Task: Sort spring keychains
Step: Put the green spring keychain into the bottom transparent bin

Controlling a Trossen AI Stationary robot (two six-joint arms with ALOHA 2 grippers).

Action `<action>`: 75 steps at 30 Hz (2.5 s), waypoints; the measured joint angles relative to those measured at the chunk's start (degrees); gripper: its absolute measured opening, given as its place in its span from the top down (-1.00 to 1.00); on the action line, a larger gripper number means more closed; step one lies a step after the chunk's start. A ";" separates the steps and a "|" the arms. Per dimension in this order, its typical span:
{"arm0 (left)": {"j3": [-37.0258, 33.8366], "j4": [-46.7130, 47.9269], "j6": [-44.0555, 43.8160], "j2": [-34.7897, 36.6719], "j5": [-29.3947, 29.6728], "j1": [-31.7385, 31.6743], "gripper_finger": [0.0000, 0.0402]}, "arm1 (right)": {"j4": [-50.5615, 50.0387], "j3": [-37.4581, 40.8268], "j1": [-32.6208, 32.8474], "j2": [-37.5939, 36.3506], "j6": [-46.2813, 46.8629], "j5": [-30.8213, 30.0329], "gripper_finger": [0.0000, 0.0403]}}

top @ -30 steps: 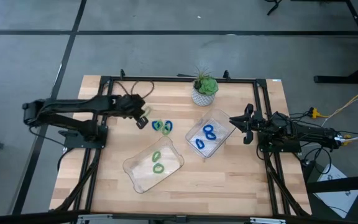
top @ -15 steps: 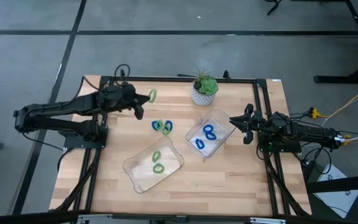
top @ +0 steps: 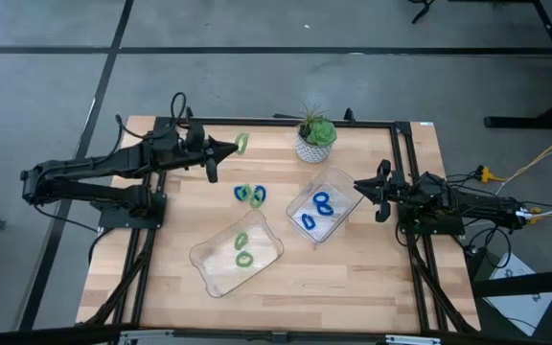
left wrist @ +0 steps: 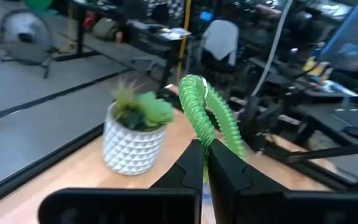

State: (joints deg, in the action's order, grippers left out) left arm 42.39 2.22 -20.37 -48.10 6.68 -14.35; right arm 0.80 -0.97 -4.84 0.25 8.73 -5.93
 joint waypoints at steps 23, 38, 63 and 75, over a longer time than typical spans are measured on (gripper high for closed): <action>0.04 -4.22 2.76 0.00 -29.56 7.61 0.98 | 0.00 0.00 0.00 0.00 0.00 0.00 0.67; 0.07 -4.13 7.63 0.39 -35.15 18.75 0.98 | 0.00 0.02 0.00 -0.02 0.00 0.00 0.67; 0.07 16.08 6.14 -5.64 -21.42 31.01 0.98 | 0.00 0.00 0.02 0.00 0.00 0.00 0.67; 0.07 16.02 7.07 -17.97 -9.22 39.23 0.92 | 0.00 0.00 0.02 -0.02 0.00 0.00 0.67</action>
State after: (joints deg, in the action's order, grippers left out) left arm 42.46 18.24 -13.30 -66.06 -2.54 24.88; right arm 0.80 -0.97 -4.82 0.23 8.73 -5.93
